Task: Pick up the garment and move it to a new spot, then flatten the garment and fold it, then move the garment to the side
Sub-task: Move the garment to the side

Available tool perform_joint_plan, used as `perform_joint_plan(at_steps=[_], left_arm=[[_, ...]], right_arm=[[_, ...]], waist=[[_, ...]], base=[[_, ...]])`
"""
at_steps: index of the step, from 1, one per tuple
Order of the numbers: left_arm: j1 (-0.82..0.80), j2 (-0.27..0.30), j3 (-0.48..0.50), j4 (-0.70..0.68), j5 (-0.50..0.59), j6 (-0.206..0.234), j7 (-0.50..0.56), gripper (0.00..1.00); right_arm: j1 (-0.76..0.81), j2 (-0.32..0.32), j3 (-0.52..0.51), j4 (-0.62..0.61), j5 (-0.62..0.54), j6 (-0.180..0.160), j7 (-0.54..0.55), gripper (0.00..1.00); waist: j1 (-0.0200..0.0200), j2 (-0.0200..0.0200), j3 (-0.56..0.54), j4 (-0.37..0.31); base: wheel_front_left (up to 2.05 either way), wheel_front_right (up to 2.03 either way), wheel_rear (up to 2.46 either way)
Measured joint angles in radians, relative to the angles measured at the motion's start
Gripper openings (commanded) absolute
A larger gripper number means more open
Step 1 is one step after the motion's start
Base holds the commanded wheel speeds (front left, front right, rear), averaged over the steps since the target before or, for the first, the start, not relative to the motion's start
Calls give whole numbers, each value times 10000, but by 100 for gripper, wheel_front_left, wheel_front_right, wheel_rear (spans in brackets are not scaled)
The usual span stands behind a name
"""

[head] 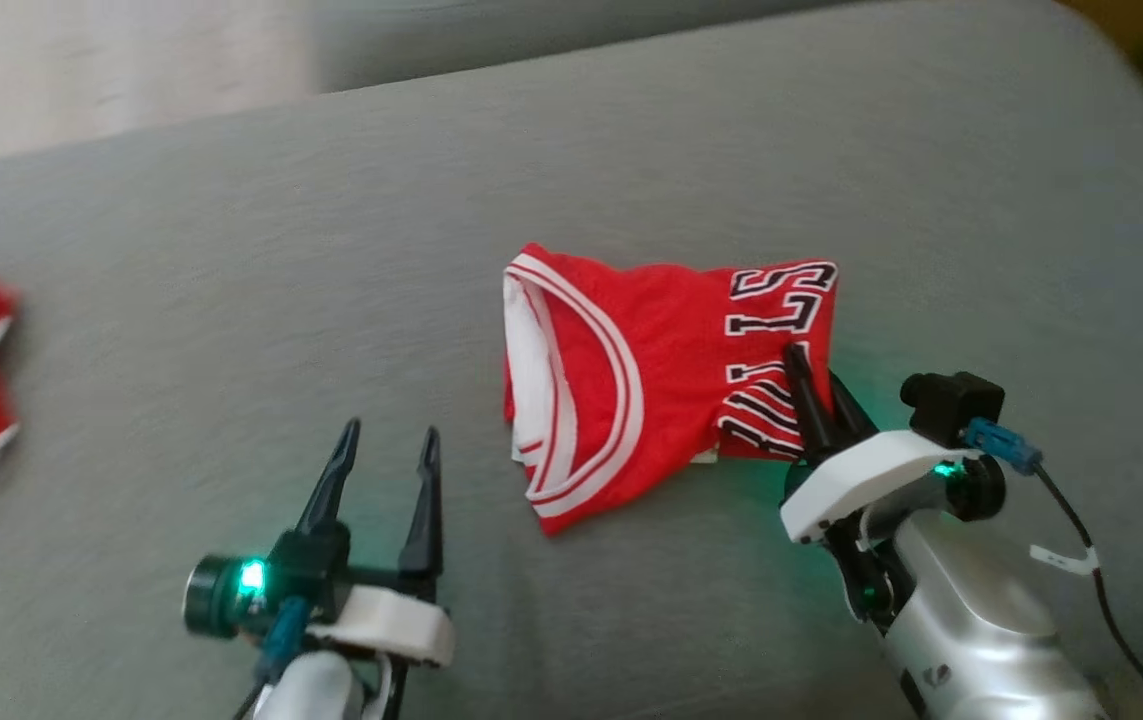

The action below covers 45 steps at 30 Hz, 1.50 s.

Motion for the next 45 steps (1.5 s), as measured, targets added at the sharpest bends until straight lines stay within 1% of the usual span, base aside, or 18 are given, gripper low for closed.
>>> perform_joint_plan(at_steps=[5, 9, 12, 15, 17, 19, 23, 27, 31, 32, 34, 35, 36, 37, 38, 42, 43, 45], left_arm=[[-391, -6, -276, -8, 17, -167, 0, 100], [-455, -6, -291, 2, 188, -222, 0, 100], [-576, -6, -286, 15, 284, -280, 0, 100], [-643, -8, -276, 61, 293, -343, 0, 100], [-726, -2, -267, 140, 389, -420, 0, 100], [-794, -6, -270, 157, 472, -441, 0, 100], [-856, 0, -219, 217, 665, -539, 0, 100], [-943, 15, -81, 219, 792, -606, 0, 100], [-944, 19, 102, 203, 871, -614, 0, 100], [-945, 19, 100, 192, 871, -694, 0, 100], [-951, 10, 96, 155, 878, -731, 0, 100], [-959, 8, 96, 148, 876, -738, 0, 100], [-975, 8, 105, 136, 865, -777, 0, 100], [-988, 6, 102, 136, 865, -784, 0, 100], [-995, 4, 102, 138, 865, -784, 0, 100], [-996, 6, 132, 205, 865, -780, 0, 100], [-996, 6, 132, 205, 865, -780, 0, 100], [-996, 6, 150, 251, 865, -765, 0, 100]], right_arm=[[2, -4, 180, -282, 128, 0, 0, 0], [3, -6, 238, -477, 207, 0, 0, 0], [-11, -6, 194, -546, 153, 0, 0, 0], [-258, 2, 56, -453, -232, 0, 0, 0], [-746, 33, -389, -215, -658, 0, 0, 0], [-1439, 10, -1009, 81, -1214, 0, 0, 0], [-2873, -336, -1931, 681, -2416, 0, 0, 0], [-3911, -1133, -2966, 1618, -3609, 0, 0, 0], [-4511, -2159, -4443, 2654, -4882, 0, 0, 0], [-4598, -2395, -4832, 2840, -5212, 0, 4, 0], [-4655, -2771, -5534, 2989, -5904, 0, 54, 0], [-4660, -2863, -5887, 3020, -6238, 0, 77, 0], [-4660, -2901, -6458, 3018, -6742, 0, 77, 0], [-4659, -2874, -6690, 2936, -7026, 0, 77, 47], [-4660, -2792, -6924, 2821, -7254, 0, 75, 100], [-4651, -2123, -7624, 2104, -8006, 0, 58, 100], [-4651, -2123, -7624, 2104, -8006, 0, 58, 100], [-4606, -1743, -7839, 1256, -8247, 0, 54, 100]], waist=[[0, 0, 154, -1544], [-1, 0, 364, -2577], [-1, 0, 609, -3108], [0, 0, 979, -3292], [1, 0, 1191, -3247], [1, 0, 1319, -3059], [1, 0, 1529, -2495], [1, 0, 1748, -1890], [1, 0, 1946, -1339], [1, 0, 1986, -1219], [1, 0, 2060, -1006], [0, 0, 2091, -922], [0, 0, 2141, -798], [0, 0, 2159, -762], [1, 0, 2162, -746], [0, 0, 2089, -813], [0, 0, 2089, -813], [0, 0, 2012, -823]], base=[[0, 0, 0], [0, 0, 0], [0, 0, 0], [0, 0, 0], [0, 0, 0], [0, 0, 0], [0, 0, 0], [0, 0, 0], [0, 0, 0], [0, 0, 0], [0, 0, 0], [0, 0, 0], [0, 0, 0], [0, 0, 0], [0, 0, 0], [0, 0, 0], [0, 0, 0], [0, 0, 0]])
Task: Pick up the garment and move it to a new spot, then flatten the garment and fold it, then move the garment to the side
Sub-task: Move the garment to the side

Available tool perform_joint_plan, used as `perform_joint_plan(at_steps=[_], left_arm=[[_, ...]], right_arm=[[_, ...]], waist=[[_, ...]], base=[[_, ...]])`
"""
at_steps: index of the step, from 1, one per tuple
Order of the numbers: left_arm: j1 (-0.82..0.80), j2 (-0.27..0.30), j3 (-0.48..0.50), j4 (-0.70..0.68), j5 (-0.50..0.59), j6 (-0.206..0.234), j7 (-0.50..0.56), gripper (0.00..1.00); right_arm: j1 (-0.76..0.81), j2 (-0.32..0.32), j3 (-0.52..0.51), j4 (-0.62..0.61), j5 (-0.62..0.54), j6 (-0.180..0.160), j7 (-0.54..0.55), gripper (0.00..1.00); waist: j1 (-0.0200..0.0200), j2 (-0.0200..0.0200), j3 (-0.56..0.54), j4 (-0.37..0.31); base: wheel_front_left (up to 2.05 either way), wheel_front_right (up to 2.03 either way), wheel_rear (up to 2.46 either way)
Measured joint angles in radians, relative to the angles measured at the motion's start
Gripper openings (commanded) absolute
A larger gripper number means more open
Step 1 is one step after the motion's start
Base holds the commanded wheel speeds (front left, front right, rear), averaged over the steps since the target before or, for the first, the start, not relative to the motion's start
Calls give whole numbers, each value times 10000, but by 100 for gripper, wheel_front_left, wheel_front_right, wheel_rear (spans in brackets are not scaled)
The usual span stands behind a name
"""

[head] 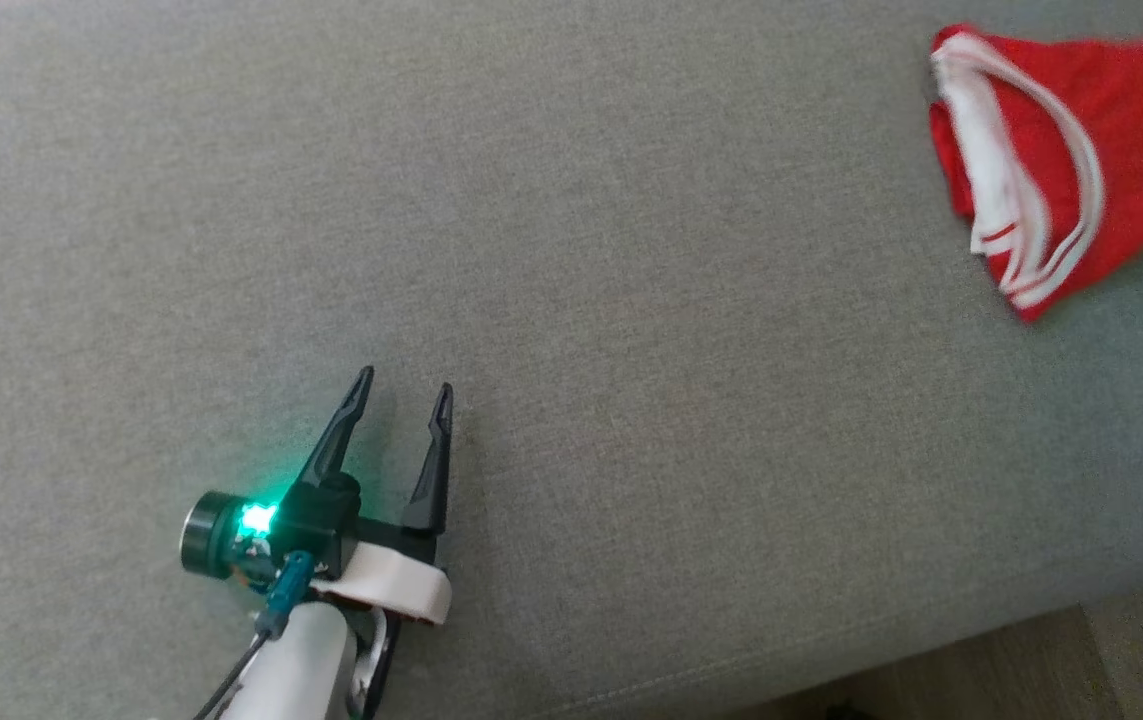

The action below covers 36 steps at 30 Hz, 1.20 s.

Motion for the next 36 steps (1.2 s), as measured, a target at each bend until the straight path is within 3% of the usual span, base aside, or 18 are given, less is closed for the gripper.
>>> perform_joint_plan(at_steps=[3, 9, 19, 25, 36], left_arm=[[1, -2, 56, 27, -21, 127, 0, 100], [137, -8, 336, -67, -343, 539, 0, 100], [1120, -10, 663, -104, -506, 886, 0, 100], [1464, -6, 953, -2, -514, 1055, 0, 100], [2119, -6, 1327, 109, -510, 1154, 0, 100]], right_arm=[[70, 662, 222, -1377, 42, 0, -12, 100], [1609, 1553, 2130, -2930, 1632, 0, -25, 100], [4856, 1680, 4059, -3484, 3501, 0, -25, 100], [5996, 1758, 4493, -3480, 4102, 0, -25, 100], [6857, 1770, 4870, -3893, 4314, 0, -23, 100]], waist=[[0, 0, -186, 52], [-1, 0, -747, 394], [-2, 0, -1833, 1574], [-2, 0, -2461, 2158], [-1, 0, -3281, 2286]], base=[[0, 0, 0], [0, 0, 0], [0, 0, 0], [0, 0, 0], [0, 0, 0]])
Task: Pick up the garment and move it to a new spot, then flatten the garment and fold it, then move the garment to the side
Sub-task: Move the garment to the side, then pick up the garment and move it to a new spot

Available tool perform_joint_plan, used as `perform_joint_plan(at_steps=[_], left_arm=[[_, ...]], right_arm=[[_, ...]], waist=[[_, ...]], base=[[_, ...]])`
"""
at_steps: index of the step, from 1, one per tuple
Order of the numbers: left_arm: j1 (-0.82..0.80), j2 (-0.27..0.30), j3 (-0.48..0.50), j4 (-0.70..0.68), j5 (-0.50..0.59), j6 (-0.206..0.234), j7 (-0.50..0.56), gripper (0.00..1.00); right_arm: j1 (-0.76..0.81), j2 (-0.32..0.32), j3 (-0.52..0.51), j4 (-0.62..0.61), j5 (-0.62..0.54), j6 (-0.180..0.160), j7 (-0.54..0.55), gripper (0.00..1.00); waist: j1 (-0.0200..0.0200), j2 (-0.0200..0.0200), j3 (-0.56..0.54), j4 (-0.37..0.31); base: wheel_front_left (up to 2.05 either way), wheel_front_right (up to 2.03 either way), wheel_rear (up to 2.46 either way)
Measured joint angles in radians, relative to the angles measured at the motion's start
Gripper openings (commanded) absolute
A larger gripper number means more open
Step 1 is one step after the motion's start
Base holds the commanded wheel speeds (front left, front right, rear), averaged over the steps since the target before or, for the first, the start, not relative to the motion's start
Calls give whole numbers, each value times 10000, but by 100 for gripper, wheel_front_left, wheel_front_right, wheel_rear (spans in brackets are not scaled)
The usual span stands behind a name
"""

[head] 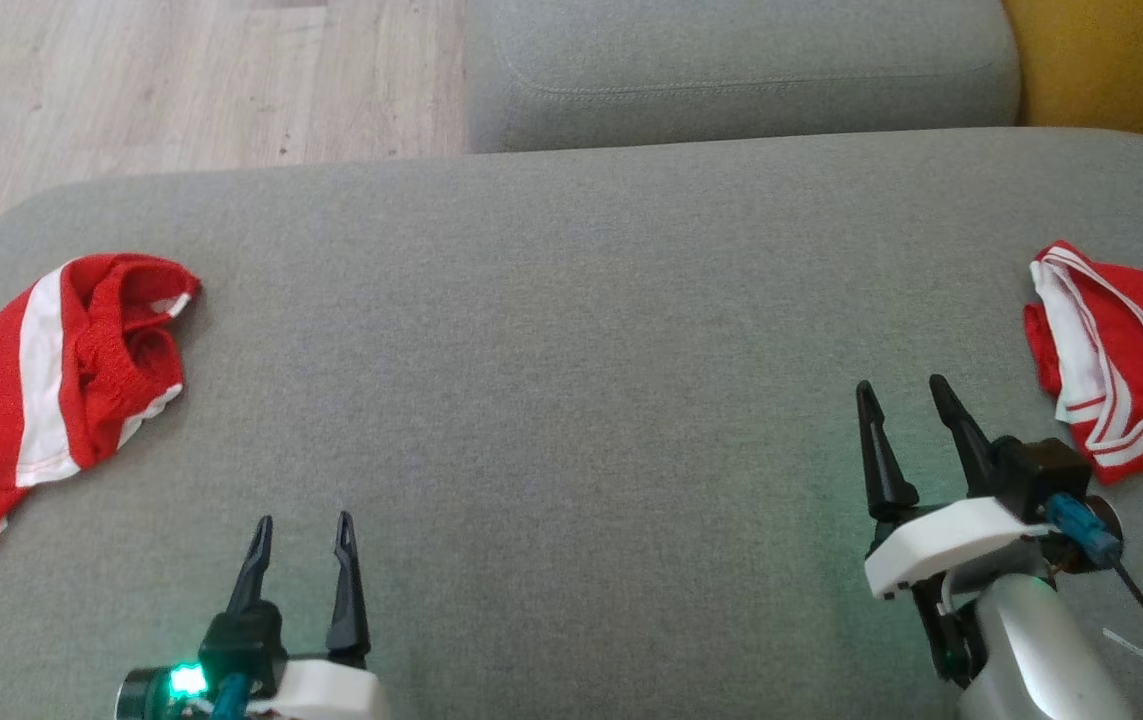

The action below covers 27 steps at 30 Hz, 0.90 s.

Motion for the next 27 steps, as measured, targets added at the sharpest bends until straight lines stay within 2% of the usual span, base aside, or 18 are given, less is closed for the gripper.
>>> perform_joint_plan(at_steps=[9, 14, 20, 27], left_arm=[[40, -2, 249, -100, -2, 71, 0, 100], [36, -4, 228, -123, -6, 75, 0, 100], [6, -4, 249, -123, -161, 173, 0, 100], [23, -6, 686, -88, -309, 274, 0, 100]], right_arm=[[118, 0, 61, -115, 33, 0, 0, 100], [160, 0, 240, -113, 61, 0, 0, 100], [151, 0, 673, -105, 167, 0, 0, 100], [105, 0, 1202, 6, 385, 0, 0, 100]], waist=[[0, 0, -82, -89], [0, 0, 6, 219], [1, 0, 182, 1168], [1, 0, 418, 2792]], base=[[0, 0, 0], [0, 0, 0], [0, 0, 0], [0, 0, 0]])
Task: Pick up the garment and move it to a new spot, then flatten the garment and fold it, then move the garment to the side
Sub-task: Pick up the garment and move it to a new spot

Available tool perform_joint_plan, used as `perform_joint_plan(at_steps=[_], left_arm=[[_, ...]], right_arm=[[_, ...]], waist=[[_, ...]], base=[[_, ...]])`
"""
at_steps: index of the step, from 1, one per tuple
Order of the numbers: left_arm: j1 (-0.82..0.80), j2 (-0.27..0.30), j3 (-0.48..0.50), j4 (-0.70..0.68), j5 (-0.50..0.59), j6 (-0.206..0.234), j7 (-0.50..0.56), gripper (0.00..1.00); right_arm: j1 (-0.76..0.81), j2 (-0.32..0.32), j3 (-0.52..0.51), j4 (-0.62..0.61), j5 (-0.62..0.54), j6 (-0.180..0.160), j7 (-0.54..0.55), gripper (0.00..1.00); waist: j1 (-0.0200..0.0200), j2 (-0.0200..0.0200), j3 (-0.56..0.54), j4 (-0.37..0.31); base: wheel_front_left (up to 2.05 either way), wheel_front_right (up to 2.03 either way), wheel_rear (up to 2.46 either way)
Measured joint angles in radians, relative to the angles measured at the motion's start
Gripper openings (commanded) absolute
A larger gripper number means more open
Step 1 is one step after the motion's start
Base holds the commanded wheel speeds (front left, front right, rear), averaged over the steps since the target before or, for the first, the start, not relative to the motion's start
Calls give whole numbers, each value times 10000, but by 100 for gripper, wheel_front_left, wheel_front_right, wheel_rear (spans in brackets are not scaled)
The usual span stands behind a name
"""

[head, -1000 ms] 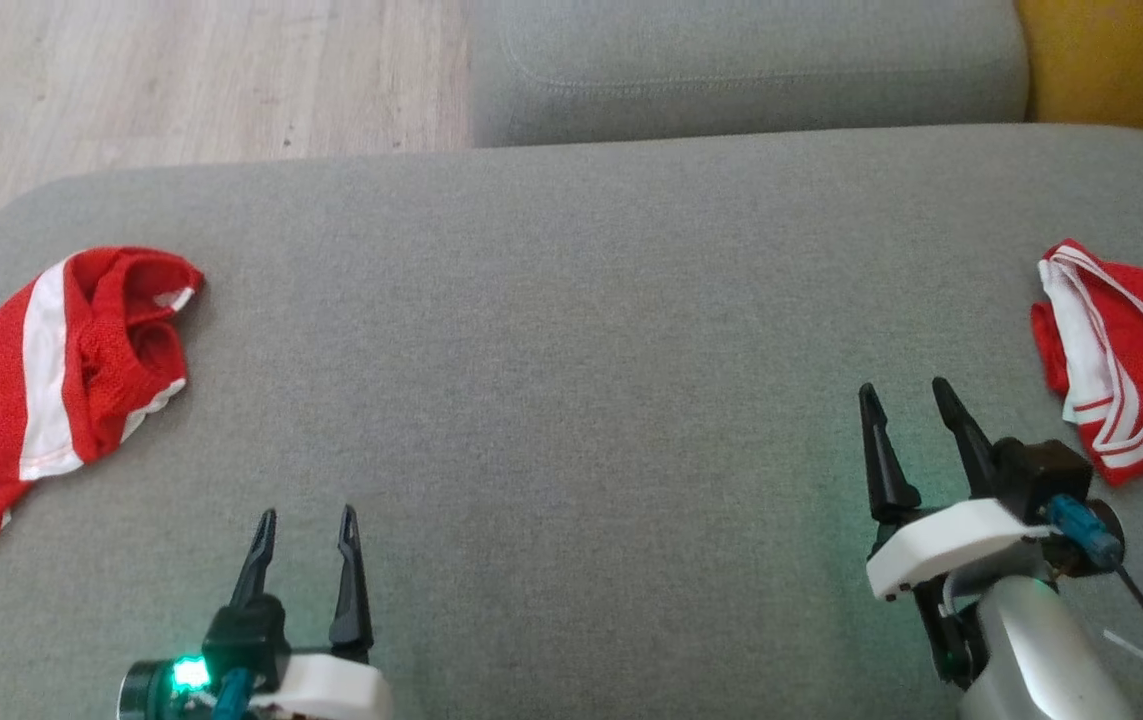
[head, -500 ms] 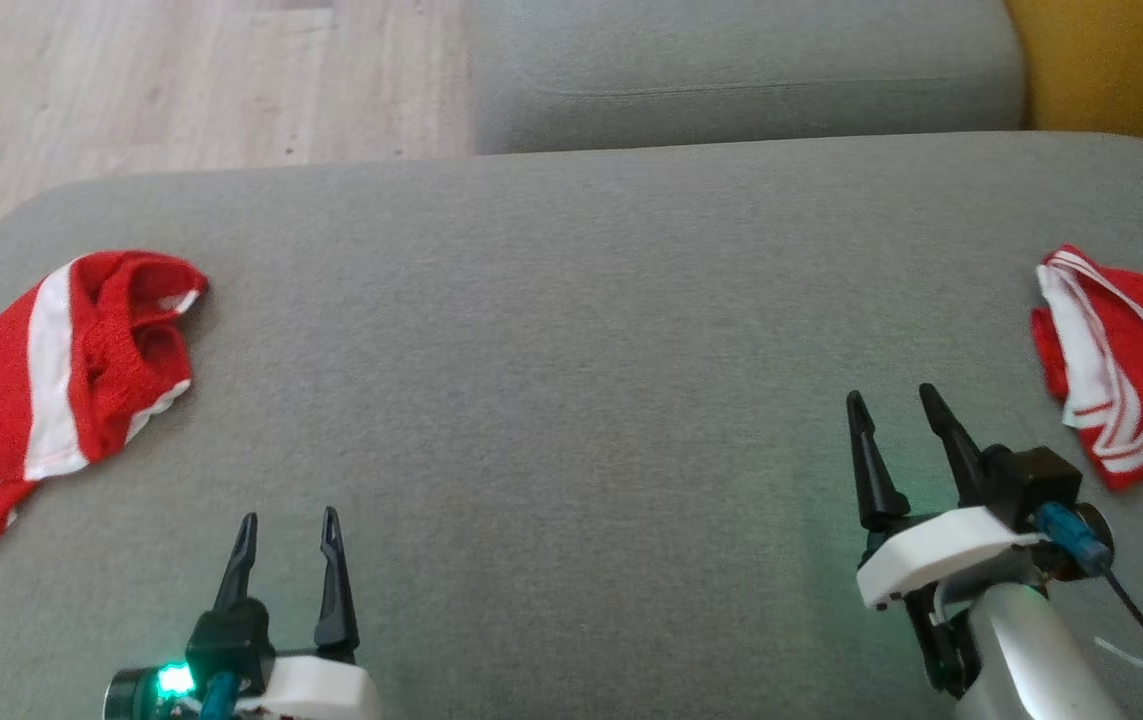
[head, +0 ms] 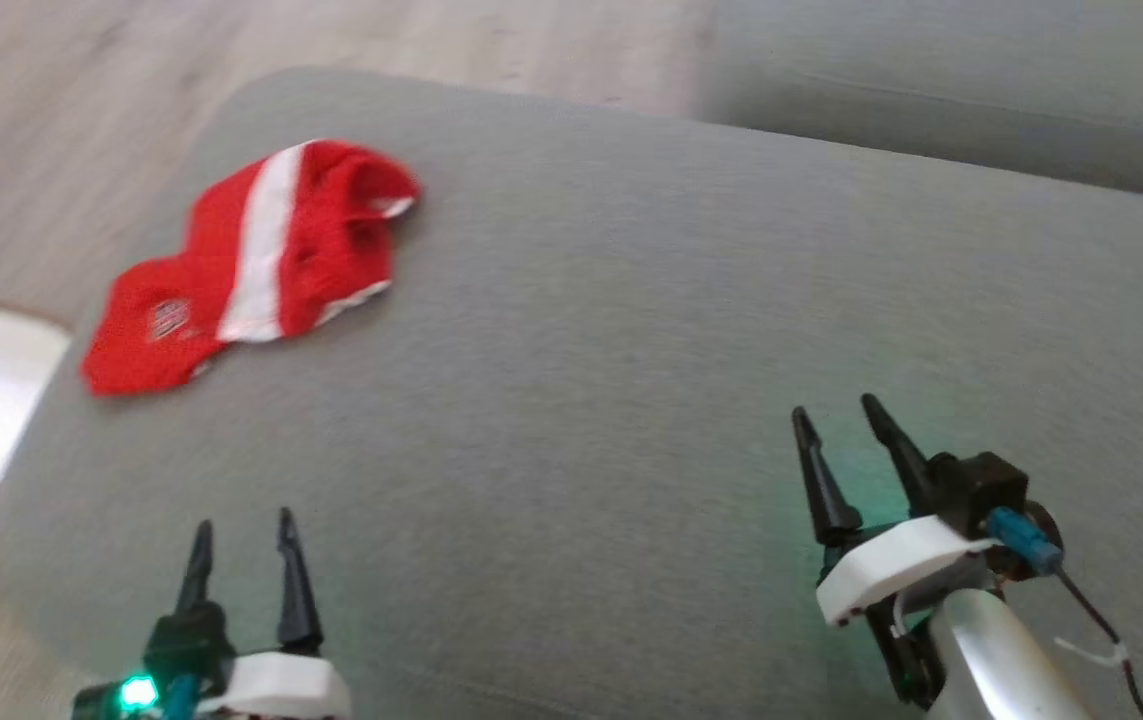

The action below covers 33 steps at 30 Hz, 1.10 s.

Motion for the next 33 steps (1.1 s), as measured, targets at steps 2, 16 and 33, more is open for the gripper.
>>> perform_joint_plan(at_steps=[2, 16, 33], left_arm=[[40, -2, 255, 17, -2, 21, 0, 100], [-176, 188, 2506, 412, -343, -606, 0, 100], [-6058, 2414, 2941, 4084, -222, -2318, 0, 100]], right_arm=[[-3, -2, 199, 38, 73, 0, 0, 100], [-448, 0, 690, 71, 2, 0, 0, 100], [-1674, -33, 871, -897, -577, 0, -2, 100]], waist=[[0, 0, 49, 455], [0, 0, 687, 1077], [1, 0, 2771, -640]], base=[[0, 0, 0], [0, 0, 0], [0, 0, 0]])
